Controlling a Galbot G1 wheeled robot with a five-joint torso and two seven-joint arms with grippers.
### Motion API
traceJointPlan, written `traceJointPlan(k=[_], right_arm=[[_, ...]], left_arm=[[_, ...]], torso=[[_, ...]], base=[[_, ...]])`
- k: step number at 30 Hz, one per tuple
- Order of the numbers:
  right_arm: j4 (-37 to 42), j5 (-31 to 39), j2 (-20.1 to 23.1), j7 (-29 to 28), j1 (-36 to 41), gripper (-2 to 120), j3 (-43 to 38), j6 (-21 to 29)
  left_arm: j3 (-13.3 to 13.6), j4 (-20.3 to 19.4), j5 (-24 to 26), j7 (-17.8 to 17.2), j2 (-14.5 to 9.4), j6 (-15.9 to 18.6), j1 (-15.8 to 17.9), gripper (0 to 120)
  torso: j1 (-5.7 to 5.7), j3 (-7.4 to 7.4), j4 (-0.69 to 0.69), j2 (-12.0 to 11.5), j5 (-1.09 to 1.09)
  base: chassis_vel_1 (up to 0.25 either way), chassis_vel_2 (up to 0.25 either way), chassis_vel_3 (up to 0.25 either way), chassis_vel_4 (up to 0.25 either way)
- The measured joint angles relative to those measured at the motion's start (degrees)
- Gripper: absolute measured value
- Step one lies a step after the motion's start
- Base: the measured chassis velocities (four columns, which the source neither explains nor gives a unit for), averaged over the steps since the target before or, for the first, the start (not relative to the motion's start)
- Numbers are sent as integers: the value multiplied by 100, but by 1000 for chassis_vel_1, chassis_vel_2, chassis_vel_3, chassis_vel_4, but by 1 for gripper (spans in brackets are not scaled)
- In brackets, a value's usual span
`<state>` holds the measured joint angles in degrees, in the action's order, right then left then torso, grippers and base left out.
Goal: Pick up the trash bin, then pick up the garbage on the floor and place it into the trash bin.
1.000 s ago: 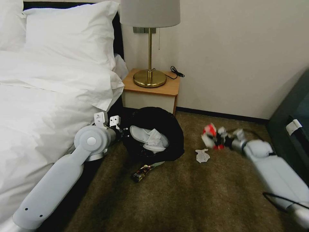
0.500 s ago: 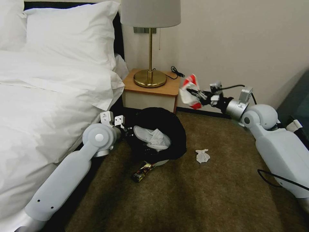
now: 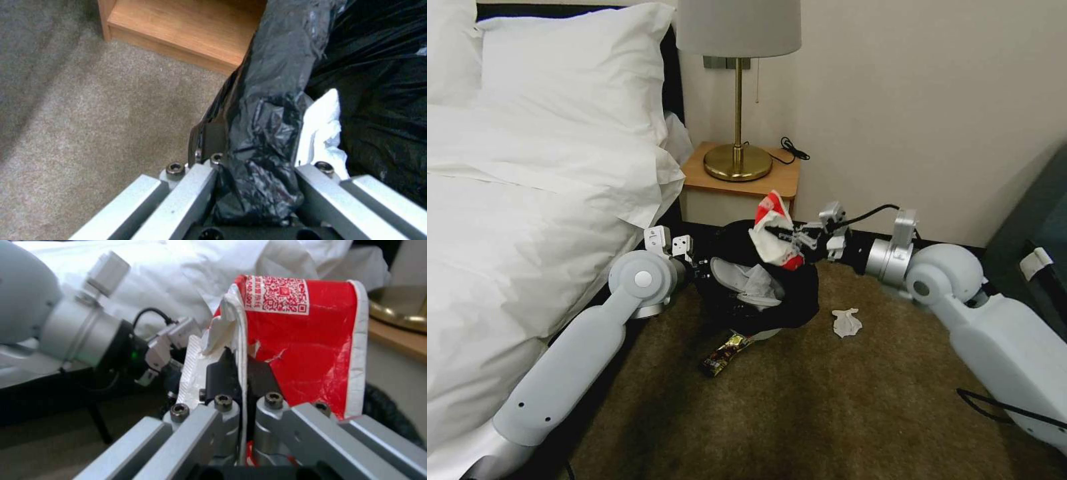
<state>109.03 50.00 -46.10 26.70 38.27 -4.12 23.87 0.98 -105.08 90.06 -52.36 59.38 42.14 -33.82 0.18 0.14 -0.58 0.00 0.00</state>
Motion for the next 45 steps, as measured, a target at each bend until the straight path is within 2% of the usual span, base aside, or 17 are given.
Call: traceJointPlan(k=[2,4,6,7,10,11,14,15,18,21,23,24,26,29,39,41,45], right_arm=[[36,-23,-52,-225,1,1,104,13],[51,-93,-165,-462,-31,14,202,72],[51,-100,-177,-494,-37,17,212,72],[55,-135,-185,-517,-41,24,213,71],[89,-169,-154,-502,-32,35,176,59],[89,-169,-154,-502,-32,35,176,59],[110,-169,-90,-489,8,52,98,46],[110,-169,-90,-489,8,52,98,46],[110,-153,-75,-481,11,66,54,35],[111,-149,-65,-476,11,72,54,25],[129,-151,-50,-467,18,85,76,8],[129,-151,-50,-467,18,85,76,8],[129,-156,-48,-462,21,95,85,-2],[108,-157,-47,-461,11,99,82,-18],[2,-156,-43,-684,-21,100,-197,-72],[-98,-186,-17,-1017,28,100,-404,-98],[-239,-325,-13,-1237,131,100,-555,-196]], left_arm=[[2,4,-3,-1,15,0,9,0],[4,19,-9,-3,41,0,21,0],[4,19,-10,-3,45,0,21,0],[1,19,-10,-3,45,0,20,0],[-15,11,-8,-4,44,0,11,0],[-15,11,-8,-4,44,0,11,0],[-35,7,-5,-6,46,0,14,0],[-35,7,-5,-6,46,0,14,0],[-38,-11,6,-9,44,0,16,0],[-39,-16,10,-11,46,0,18,0],[-43,-27,16,-14,48,0,24,0],[-43,-27,16,-14,48,0,24,0],[-51,-43,21,-16,46,0,25,0],[-60,-62,28,-17,41,0,23,0],[-103,-109,-5,-24,37,0,-55,0],[-175,-156,-11,-24,6,0,-118,0],[-315,-258,-8,-24,-62,0,-259,0]], torso=[[0,0,1,0,1],[0,0,1,0,0],[0,0,1,0,0],[0,0,1,0,0],[0,0,1,0,0],[0,0,1,0,0],[0,0,1,0,0],[0,0,1,0,0],[0,0,1,0,0],[0,0,1,0,0],[0,0,1,0,0],[0,0,1,0,0],[0,0,1,0,0],[0,0,1,0,0],[0,0,1,0,0],[0,0,0,0,0],[0,0,0,0,0]], base=[[0,0,0,0],[0,0,0,0],[0,0,0,0],[0,0,0,0],[0,0,0,0],[0,0,0,0],[0,0,0,0],[0,0,0,0],[0,0,0,0],[0,0,0,0],[0,0,0,0],[0,0,0,0],[0,0,0,0],[0,0,0,0],[0,0,0,0],[0,0,0,0],[0,0,0,0]])
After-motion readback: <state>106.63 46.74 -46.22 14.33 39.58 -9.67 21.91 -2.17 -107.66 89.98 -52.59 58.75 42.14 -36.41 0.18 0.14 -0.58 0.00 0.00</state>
